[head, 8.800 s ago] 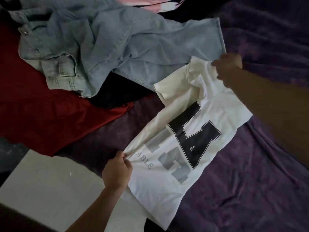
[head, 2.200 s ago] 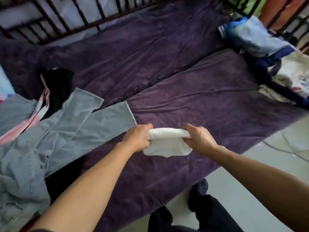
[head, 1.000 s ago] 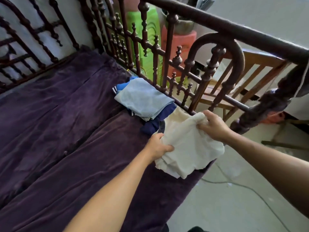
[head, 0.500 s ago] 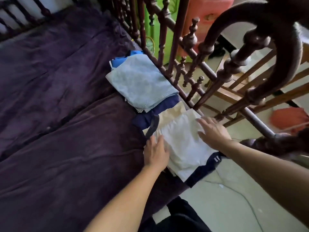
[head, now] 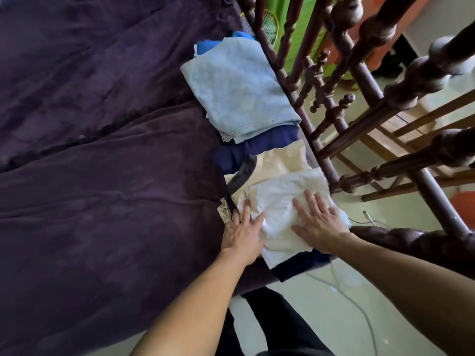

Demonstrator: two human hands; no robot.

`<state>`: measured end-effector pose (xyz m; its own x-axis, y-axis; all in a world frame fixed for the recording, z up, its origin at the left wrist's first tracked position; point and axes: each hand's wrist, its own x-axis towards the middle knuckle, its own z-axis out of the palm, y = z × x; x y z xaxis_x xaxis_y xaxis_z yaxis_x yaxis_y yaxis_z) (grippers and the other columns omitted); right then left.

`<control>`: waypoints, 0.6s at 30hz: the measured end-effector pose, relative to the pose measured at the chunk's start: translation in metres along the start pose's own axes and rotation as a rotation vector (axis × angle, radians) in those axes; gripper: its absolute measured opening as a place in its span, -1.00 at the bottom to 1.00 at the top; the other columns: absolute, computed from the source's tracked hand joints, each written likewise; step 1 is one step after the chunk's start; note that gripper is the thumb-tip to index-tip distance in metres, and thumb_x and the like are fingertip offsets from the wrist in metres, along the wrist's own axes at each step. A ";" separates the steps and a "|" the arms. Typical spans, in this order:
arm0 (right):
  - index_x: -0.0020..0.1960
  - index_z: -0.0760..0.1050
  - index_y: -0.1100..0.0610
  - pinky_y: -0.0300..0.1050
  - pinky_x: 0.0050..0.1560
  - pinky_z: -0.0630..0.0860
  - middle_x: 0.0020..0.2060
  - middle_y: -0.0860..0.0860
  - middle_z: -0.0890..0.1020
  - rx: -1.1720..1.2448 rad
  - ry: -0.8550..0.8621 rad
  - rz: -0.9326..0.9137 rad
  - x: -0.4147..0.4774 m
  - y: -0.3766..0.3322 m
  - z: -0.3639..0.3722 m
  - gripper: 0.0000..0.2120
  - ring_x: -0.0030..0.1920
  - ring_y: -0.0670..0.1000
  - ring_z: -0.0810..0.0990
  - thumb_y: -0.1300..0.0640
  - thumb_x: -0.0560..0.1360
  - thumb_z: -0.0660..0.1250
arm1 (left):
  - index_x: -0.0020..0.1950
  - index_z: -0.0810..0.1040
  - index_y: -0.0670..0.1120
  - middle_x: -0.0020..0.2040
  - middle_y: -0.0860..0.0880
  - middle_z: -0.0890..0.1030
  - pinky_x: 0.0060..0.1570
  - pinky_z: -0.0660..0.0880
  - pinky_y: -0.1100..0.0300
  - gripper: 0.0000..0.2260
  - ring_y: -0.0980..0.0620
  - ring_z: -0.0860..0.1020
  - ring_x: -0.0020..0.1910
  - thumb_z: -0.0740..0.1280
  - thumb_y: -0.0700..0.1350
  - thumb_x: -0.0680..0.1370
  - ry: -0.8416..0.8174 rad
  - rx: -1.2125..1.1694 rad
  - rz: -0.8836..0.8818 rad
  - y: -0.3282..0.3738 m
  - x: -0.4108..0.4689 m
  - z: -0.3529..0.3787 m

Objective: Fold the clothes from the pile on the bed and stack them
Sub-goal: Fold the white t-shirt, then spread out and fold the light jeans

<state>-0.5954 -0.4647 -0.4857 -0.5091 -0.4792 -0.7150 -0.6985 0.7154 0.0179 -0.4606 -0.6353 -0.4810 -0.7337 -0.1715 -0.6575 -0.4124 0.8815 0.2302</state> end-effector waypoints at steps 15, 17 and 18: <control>0.16 0.50 0.06 -0.02 0.08 0.45 0.14 0.04 0.58 -0.267 0.360 -0.325 -0.091 -0.214 -0.076 -0.74 0.17 0.12 0.54 0.05 0.53 0.16 | 0.27 0.46 -0.05 0.24 -0.09 0.53 0.13 0.43 0.05 -0.69 -0.13 0.48 0.25 0.21 0.01 0.56 0.250 -0.277 -0.411 -0.142 -0.259 0.020; 0.13 0.52 0.05 -0.01 0.09 0.45 0.14 0.03 0.59 -0.267 0.378 -0.393 -0.115 -0.263 -0.069 -0.75 0.18 0.12 0.54 0.03 0.53 0.18 | 0.25 0.48 -0.04 0.22 -0.09 0.57 0.12 0.45 0.06 -0.70 -0.13 0.50 0.23 0.22 0.01 0.56 0.301 -0.289 -0.476 -0.167 -0.310 0.039; 0.12 0.52 0.06 -0.03 0.06 0.45 0.14 0.03 0.59 -0.273 0.390 -0.431 -0.129 -0.288 -0.066 -0.75 0.17 0.12 0.55 0.03 0.53 0.18 | 0.25 0.49 -0.04 0.22 -0.09 0.57 0.13 0.45 0.06 -0.70 -0.12 0.51 0.23 0.23 0.02 0.55 0.325 -0.296 -0.513 -0.179 -0.337 0.050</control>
<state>-0.3620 -0.6426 -0.3528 -0.2636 -0.8816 -0.3915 -0.9580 0.2866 -0.0002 -0.1129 -0.7132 -0.3367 -0.5114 -0.7011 -0.4970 -0.8486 0.5033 0.1633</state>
